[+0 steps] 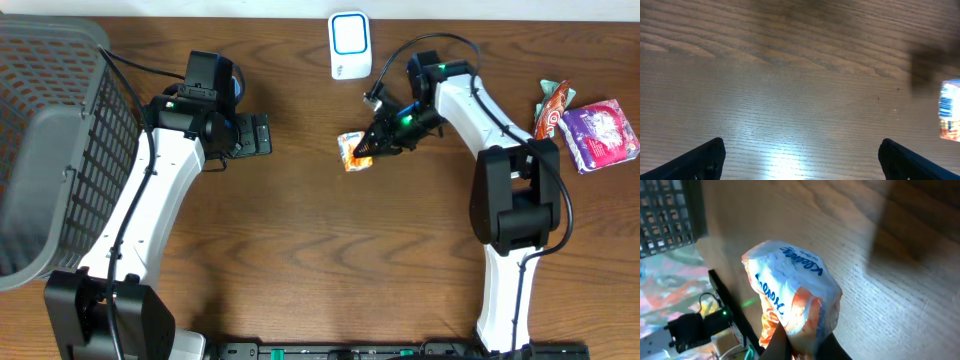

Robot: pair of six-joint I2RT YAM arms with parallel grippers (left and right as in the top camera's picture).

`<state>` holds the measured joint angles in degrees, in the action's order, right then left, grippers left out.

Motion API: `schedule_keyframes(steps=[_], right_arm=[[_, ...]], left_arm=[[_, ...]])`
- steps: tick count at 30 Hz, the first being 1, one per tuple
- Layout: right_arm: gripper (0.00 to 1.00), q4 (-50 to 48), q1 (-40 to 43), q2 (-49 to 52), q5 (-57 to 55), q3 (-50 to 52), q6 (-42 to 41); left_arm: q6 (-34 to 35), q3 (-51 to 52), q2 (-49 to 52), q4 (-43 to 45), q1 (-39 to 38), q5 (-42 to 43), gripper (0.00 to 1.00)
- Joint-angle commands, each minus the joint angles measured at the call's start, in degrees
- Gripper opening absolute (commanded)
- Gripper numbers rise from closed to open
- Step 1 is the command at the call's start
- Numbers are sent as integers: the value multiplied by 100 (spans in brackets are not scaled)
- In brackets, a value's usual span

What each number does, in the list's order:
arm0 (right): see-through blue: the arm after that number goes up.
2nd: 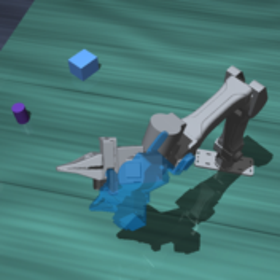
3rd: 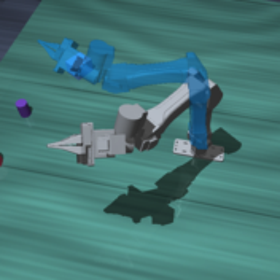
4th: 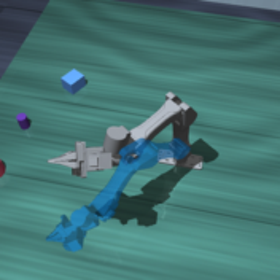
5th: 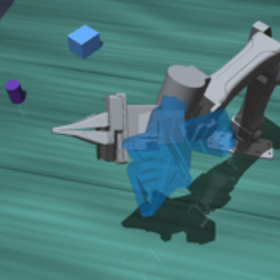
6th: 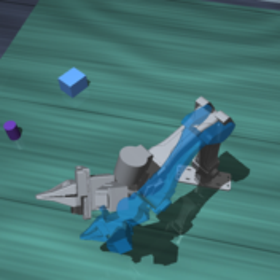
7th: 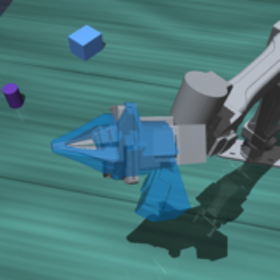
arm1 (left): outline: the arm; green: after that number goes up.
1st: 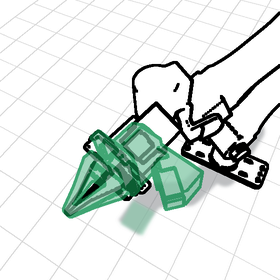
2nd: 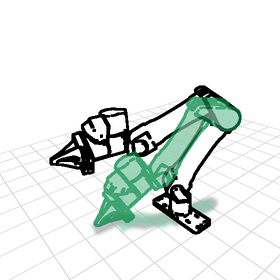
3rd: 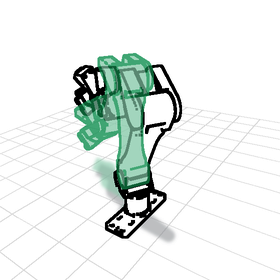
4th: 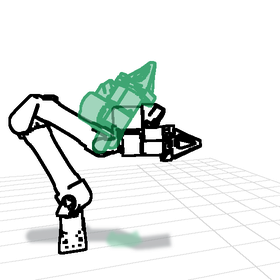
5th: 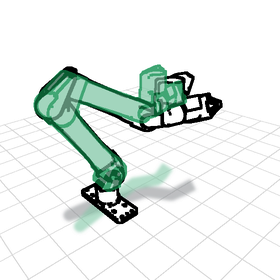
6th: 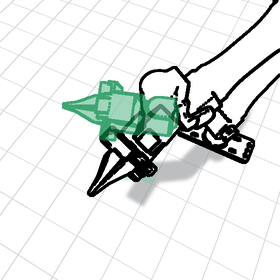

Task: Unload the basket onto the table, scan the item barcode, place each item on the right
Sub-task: 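Lower the right gripper onto the orange Kleenex pack and grasp it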

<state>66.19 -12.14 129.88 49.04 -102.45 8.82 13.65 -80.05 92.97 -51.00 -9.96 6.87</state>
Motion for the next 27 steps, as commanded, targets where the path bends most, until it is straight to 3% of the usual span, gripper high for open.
schedule_keyframes(steps=[1, 9, 19, 27], right_arm=[[1, -92, 15, -127, 358, 20, 299], [1, -92, -68, -127, -61, 13, 280], [1, -63, -70, -127, -1390, 13, 90], [1, -42, -70, -127, -1237, 15, 413]], left_arm=[[-31, 22, -48, -17, 9, -94, 98], [-31, 22, -48, -17, 9, -94, 98], [-31, 22, -48, -17, 9, -94, 98], [-31, 22, -48, -17, 9, -94, 98]])
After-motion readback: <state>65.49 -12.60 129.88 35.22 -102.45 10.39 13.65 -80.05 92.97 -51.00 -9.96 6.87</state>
